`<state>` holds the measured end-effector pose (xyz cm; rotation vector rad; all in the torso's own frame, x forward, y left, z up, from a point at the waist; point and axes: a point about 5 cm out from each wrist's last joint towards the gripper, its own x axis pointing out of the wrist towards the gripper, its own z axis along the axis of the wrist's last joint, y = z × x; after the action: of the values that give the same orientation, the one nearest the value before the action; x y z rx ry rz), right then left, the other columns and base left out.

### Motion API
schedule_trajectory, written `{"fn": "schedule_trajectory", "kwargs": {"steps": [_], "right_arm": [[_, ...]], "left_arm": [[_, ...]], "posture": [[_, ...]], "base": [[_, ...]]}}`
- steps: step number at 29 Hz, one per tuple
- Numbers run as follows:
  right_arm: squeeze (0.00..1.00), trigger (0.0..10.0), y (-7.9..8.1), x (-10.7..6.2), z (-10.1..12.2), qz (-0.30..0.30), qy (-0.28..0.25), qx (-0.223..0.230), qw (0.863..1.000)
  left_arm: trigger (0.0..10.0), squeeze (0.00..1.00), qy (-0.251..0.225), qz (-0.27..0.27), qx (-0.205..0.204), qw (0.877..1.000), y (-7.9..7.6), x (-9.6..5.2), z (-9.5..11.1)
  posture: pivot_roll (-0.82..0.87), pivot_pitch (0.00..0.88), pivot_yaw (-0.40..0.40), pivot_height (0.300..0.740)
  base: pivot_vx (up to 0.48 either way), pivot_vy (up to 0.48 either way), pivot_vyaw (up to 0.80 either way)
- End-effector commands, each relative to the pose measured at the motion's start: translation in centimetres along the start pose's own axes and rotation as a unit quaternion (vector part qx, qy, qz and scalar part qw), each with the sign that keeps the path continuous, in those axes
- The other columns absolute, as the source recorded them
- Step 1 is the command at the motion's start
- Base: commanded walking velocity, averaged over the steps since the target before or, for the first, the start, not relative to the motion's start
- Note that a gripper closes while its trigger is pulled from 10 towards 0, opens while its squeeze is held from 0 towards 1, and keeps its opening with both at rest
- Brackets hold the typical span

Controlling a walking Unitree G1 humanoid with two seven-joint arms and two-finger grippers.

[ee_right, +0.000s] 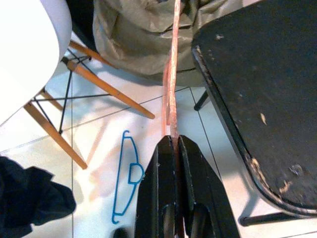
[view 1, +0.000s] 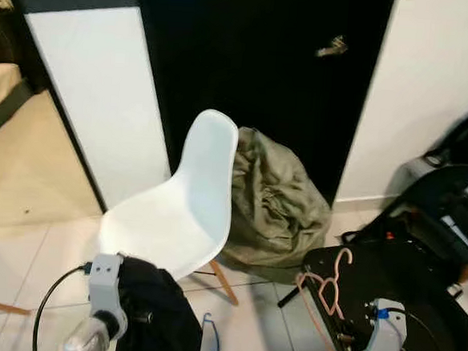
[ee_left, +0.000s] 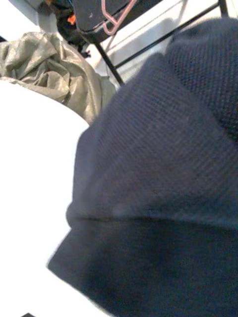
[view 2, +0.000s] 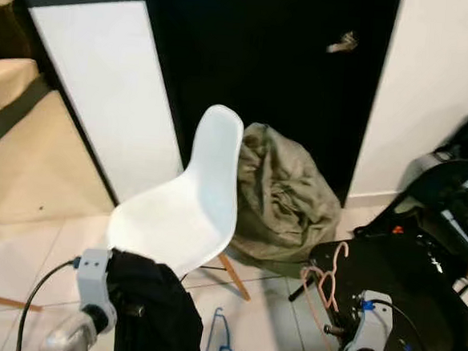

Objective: Hang hanger

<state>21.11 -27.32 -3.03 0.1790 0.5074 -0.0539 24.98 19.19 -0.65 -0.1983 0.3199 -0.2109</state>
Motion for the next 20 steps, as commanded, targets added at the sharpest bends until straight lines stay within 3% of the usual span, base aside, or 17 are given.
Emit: {"fn": "schedule_trajectory", "kwargs": {"steps": [1, 20], "right_arm": [[0.0, 10.0, 0.82, 0.35, -0.04, 0.015, 0.001, -0.004, 1.0], [0.0, 10.0, 1.33, 0.48, 0.09, 0.036, -0.014, -0.001, 0.999]], "left_arm": [[10.0, 0.0, -0.011, 0.006, 0.006, 1.0, 0.54, -0.14, 0.5], [10.0, 0.0, -0.012, -0.003, 0.01, 1.0, 0.67, -0.16, 0.64]], "posture": [[-0.12, 0.009, 0.041, 0.71], [-0.13, 0.021, 0.055, 0.71]], "base": [[0.0, 0.0, 0.74], [0.0, 0.0, 0.73]]}}
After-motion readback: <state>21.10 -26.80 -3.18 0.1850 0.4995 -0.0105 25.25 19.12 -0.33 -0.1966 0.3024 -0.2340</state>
